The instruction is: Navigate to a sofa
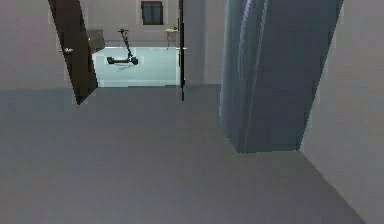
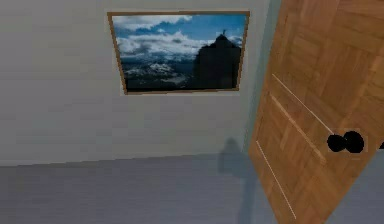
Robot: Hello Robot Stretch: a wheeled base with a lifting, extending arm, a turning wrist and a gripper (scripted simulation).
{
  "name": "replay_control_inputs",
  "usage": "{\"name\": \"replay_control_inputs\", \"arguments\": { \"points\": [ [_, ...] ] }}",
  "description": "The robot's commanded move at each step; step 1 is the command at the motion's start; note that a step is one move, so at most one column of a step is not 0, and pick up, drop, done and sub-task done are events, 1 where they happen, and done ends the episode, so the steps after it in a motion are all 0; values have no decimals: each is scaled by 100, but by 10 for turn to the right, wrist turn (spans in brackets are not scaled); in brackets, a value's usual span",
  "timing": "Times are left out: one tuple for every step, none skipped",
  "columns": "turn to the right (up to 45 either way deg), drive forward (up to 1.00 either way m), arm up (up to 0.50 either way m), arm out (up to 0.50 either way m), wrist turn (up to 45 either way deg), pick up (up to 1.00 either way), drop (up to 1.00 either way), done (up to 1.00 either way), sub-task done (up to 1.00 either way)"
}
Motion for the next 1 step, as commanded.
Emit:
{"name": "replay_control_inputs", "arguments": {
  "points": [
    [30, 0, 0, 0, 0, 0, 0, 0, 0]
  ]
}}
